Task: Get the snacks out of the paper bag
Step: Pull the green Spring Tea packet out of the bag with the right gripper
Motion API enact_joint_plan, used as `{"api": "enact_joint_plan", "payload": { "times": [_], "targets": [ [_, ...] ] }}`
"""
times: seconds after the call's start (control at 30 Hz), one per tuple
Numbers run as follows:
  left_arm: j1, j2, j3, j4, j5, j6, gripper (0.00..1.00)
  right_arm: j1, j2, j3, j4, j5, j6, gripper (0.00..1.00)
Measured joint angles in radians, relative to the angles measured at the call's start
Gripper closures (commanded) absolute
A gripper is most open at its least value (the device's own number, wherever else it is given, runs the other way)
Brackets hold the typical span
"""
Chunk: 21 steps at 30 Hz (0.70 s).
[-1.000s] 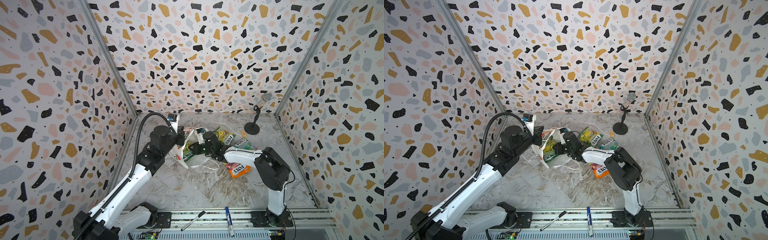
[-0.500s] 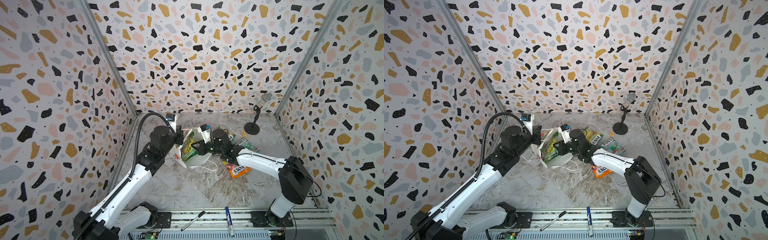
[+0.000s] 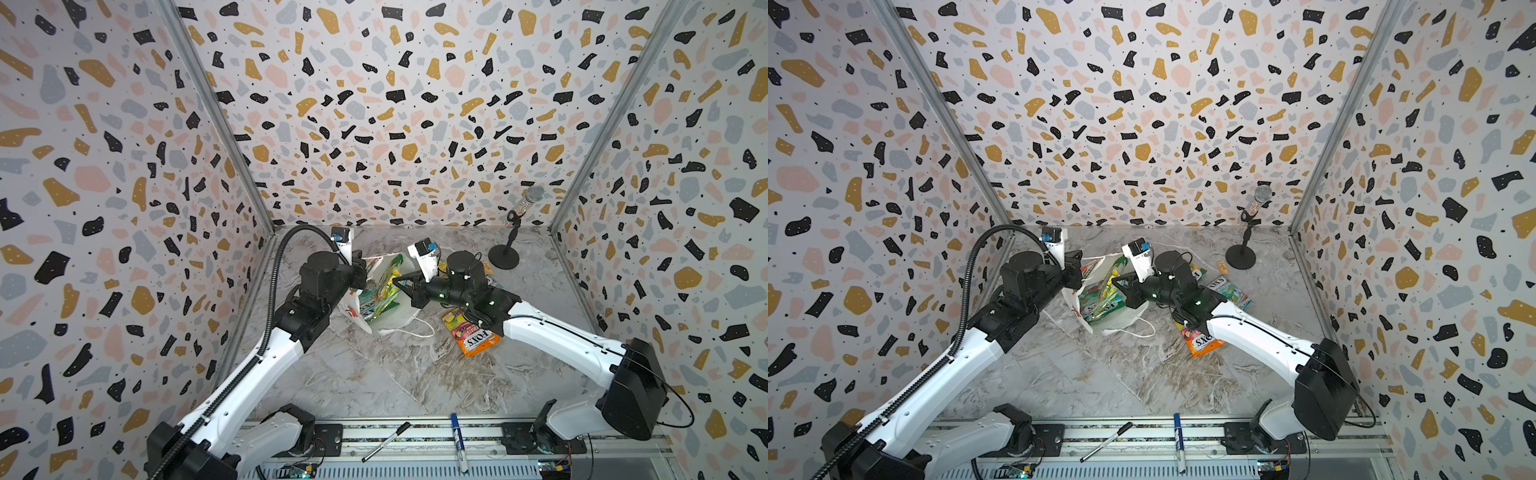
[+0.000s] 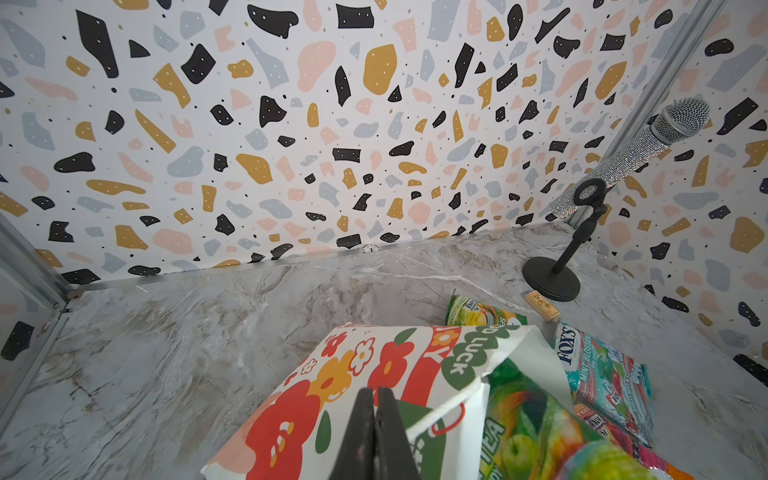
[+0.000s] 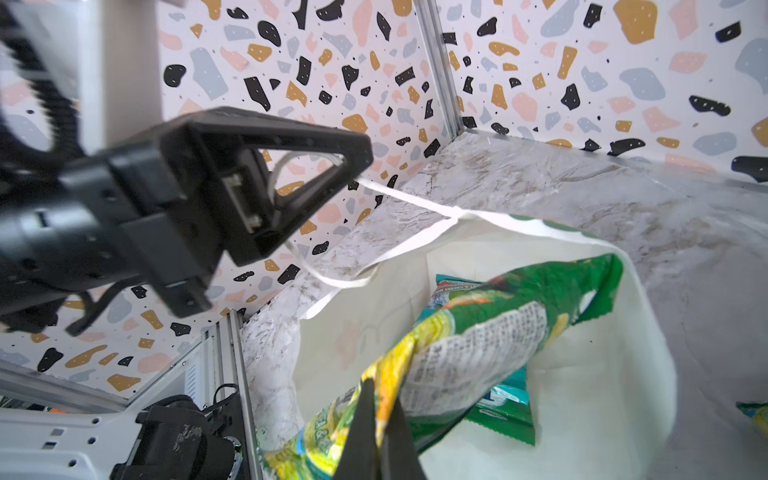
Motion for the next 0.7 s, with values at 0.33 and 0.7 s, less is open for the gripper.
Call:
{"api": "enact_joint_plan", "payload": {
  "times": [0.33,0.7],
  "targets": [
    [0.000,0.000,0.000,0.000,-0.001,0.000,1.00,0.005,-0.189,-0.002,-0.013,0.071,-0.039,1.00],
    [0.000,-0.006,0.000,0.000,-0.011,0.000,1.00,-0.039,-0.275,-0.009,-0.111,0.285,-0.062,1.00]
  ]
}}
